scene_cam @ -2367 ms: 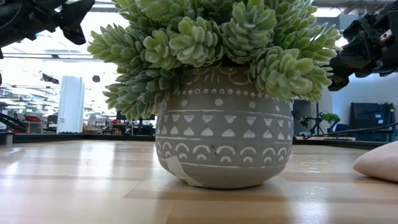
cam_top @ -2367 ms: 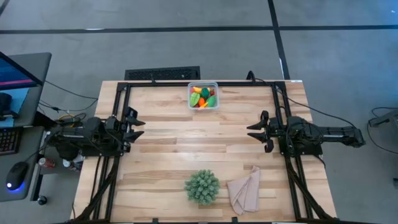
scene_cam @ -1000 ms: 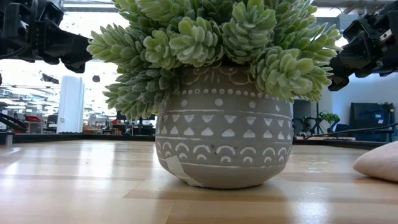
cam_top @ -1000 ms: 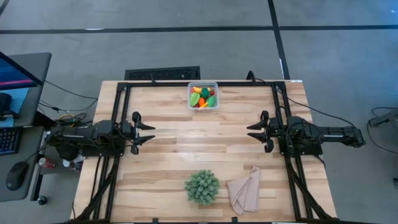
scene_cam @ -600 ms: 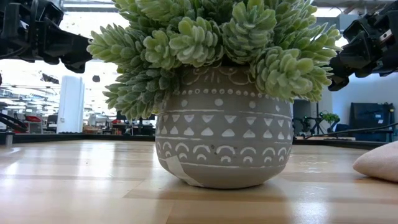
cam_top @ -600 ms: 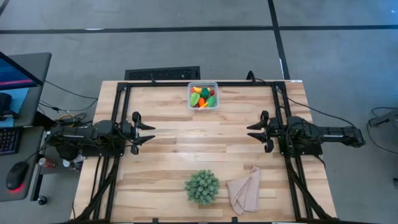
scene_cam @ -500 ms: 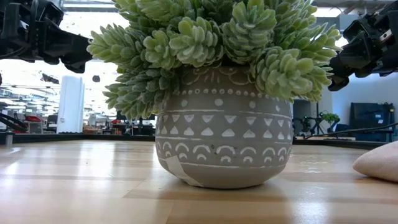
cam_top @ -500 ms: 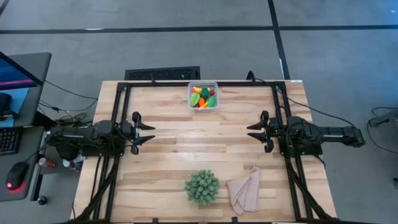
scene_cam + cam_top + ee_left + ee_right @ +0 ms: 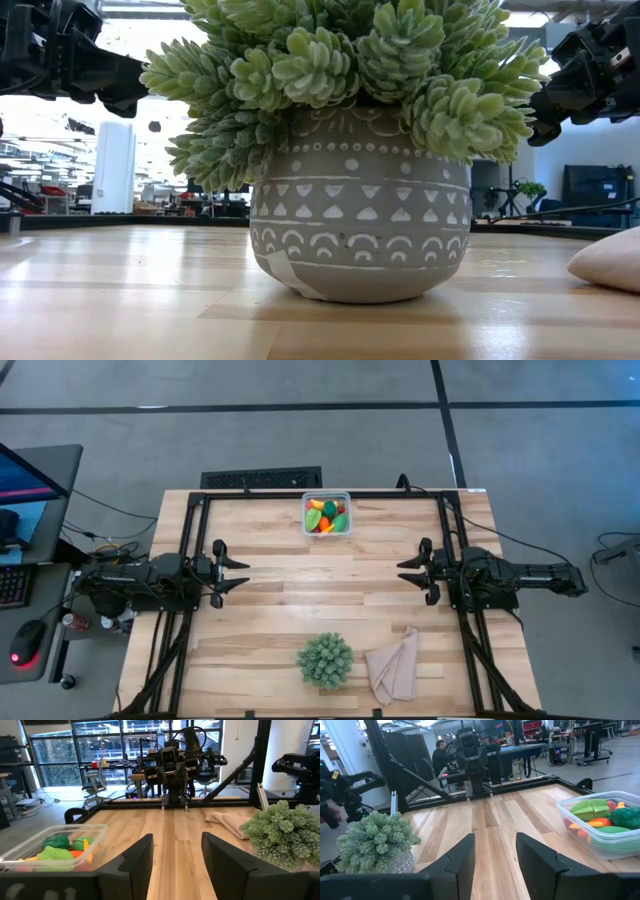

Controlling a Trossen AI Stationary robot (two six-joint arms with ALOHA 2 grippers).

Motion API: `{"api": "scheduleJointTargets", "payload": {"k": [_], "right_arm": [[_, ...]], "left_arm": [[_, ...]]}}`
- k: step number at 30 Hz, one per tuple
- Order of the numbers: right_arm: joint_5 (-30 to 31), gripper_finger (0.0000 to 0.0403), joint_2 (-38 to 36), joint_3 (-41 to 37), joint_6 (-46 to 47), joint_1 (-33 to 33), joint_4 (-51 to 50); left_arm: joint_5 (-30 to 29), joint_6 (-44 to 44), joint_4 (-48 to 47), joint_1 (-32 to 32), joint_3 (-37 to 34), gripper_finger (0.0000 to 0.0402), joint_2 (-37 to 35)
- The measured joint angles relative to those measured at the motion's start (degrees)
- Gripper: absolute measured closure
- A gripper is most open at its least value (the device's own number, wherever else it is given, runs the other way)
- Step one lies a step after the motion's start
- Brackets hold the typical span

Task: Pick and placing Produce into tupperware
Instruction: Return to Home Position

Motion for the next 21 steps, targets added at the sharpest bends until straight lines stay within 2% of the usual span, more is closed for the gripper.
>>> {"api": "scheduleJointTargets", "payload": {"k": [5,9,13,21], "right_arm": [[0.01,0.0266,0.01,0.00,-0.12,0.00,0.02],[0.01,0.0267,0.01,0.01,-4.79,-0.08,0.01],[0.01,0.0268,-0.01,0.02,-4.17,-0.07,0.00],[0.03,0.0267,0.01,0.00,-13.02,-0.07,0.00]], "left_arm": [[0.00,0.00,-0.02,0.00,0.00,0.0241,0.00],[-0.02,0.00,-0.02,-0.02,0.00,0.0241,0.00],[-0.02,0.00,-0.04,0.00,0.00,0.0241,0.00],[-0.02,0.00,-0.04,0.00,0.00,0.0241,0.00]]}}
